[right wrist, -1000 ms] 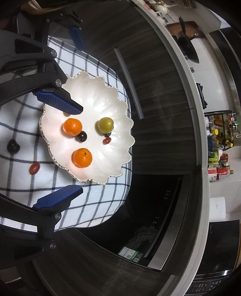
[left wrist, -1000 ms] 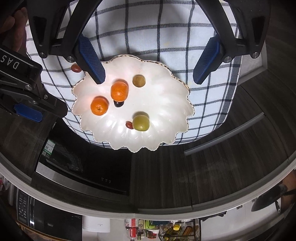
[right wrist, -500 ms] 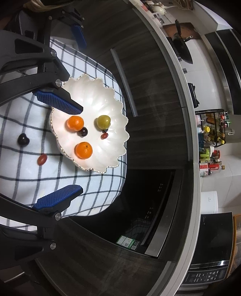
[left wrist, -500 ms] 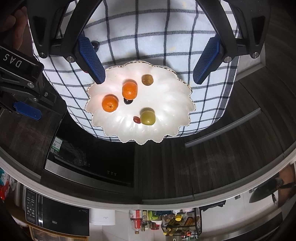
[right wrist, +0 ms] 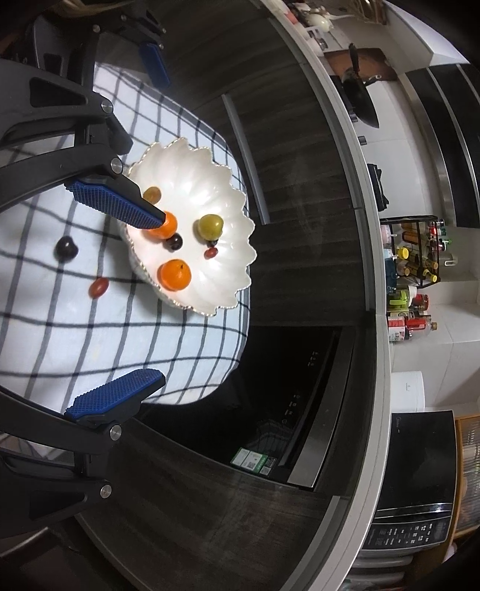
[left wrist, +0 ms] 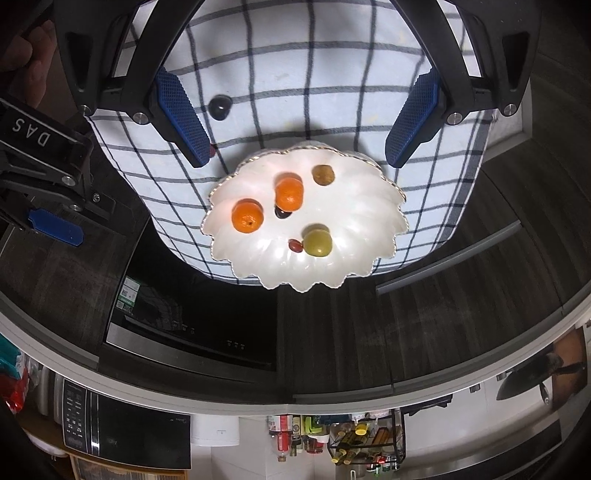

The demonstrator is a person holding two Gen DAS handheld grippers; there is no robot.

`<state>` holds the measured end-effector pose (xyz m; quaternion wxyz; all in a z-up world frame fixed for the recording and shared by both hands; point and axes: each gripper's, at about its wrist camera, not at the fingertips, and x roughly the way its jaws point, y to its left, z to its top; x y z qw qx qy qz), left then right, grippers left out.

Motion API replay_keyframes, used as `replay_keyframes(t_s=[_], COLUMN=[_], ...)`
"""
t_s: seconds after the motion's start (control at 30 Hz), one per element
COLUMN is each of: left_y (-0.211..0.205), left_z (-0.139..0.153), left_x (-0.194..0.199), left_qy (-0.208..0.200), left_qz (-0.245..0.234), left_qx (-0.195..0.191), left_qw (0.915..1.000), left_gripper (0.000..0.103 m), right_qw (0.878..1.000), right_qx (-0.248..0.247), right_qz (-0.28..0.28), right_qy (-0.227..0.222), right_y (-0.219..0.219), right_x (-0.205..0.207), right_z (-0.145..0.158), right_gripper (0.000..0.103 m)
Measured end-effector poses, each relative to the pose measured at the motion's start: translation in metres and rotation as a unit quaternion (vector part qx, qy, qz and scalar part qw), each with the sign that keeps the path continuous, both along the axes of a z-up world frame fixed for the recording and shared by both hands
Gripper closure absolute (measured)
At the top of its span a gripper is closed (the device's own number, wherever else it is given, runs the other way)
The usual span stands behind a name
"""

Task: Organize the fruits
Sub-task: 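Withdraw both open tools from the bowl back over the cloth, then move the left tool to the other dark cherry while the right tool approaches the red oval fruit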

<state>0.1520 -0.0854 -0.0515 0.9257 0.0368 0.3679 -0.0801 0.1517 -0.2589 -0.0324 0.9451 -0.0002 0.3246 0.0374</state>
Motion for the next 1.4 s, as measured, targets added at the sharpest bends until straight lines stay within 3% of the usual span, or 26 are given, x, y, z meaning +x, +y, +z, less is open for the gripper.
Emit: replay_keyframes(t_s=[0.37, 1.0, 1.4], left_y=[-0.027, -0.043, -0.056], left_z=[-0.017, -0.059, -0.086], left_x=[-0.013, -0.019, -0.019], left_qy=[0.007, 0.007, 0.014], left_qz=[-0.005, 0.041, 0.051], left_qx=[0.008, 0.003, -0.006], left_qw=[0.9999, 0.9991, 0.9986], left_gripper=[0.006, 0.006, 0.007], right_qw=[0.999, 0.991, 0.983], right_qx=[-0.012, -0.056, -0.036], right_qz=[0.03, 0.12, 0.166], right_qy=[0.012, 0.036, 0.066], right_y=[-0.021, -0.024, -0.028], right_x=[-0.003, 0.013, 0.032], right_z=[-0.017, -0.058, -0.089], right_gripper=[0.024, 0.024, 0.025])
